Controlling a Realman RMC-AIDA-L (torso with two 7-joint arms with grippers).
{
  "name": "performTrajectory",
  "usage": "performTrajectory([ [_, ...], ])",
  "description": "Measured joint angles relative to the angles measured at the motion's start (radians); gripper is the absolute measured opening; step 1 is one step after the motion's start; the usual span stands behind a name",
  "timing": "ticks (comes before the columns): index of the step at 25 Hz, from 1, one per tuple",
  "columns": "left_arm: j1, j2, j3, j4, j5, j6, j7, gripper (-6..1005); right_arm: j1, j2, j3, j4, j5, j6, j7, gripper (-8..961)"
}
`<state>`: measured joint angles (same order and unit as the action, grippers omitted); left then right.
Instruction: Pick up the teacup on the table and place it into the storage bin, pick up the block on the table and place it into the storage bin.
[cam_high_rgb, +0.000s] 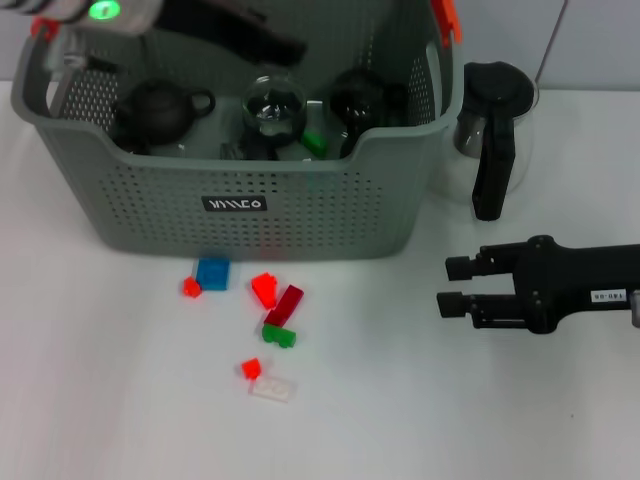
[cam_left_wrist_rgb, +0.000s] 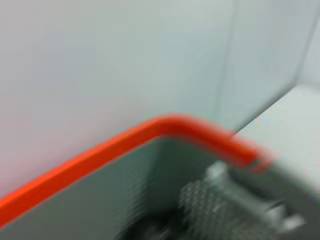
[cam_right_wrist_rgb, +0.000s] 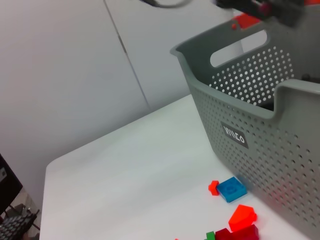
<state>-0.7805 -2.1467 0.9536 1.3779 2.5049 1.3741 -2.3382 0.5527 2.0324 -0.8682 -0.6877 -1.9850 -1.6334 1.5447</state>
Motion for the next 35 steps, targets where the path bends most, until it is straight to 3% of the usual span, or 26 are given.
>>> performTrajectory([
  [3,0.115,0.005,-0.057,0.157,-0.209,0.147,0.066,576,-0.004,0.000,0.000,0.000,0.000,0.000,0.000,583],
  [7,0.247,0.029,-0.078,0.209,-0.386,0.304,0.215,748,-0.005,0.000,0.000,0.000,0.000,0.002,0.000,583],
  [10,0.311,0.024,-0.078,0.200,-0.409,0.389,0.302,761,-0.005,0.000,0.000,0.000,0.000,0.001,0.000,583],
  [14,0.373,0.000,-0.037,0.154,-0.351,0.431,0.345,778,-0.003,0.000,0.000,0.001,0.000,0.000,0.002,583],
  [20,0.368,-0.016,0.040,0.022,-0.222,0.432,0.346,793,-0.002,0.000,0.000,0.001,0.000,0.002,0.002,583],
  [27,0.290,-0.018,0.066,-0.192,-0.126,0.415,0.330,768,-0.005,0.000,0.000,0.000,0.000,0.006,0.003,584],
  [35,0.287,-0.024,0.122,-0.248,-0.076,0.276,0.315,749,-0.008,0.000,0.000,0.000,0.000,0.008,0.003,584],
])
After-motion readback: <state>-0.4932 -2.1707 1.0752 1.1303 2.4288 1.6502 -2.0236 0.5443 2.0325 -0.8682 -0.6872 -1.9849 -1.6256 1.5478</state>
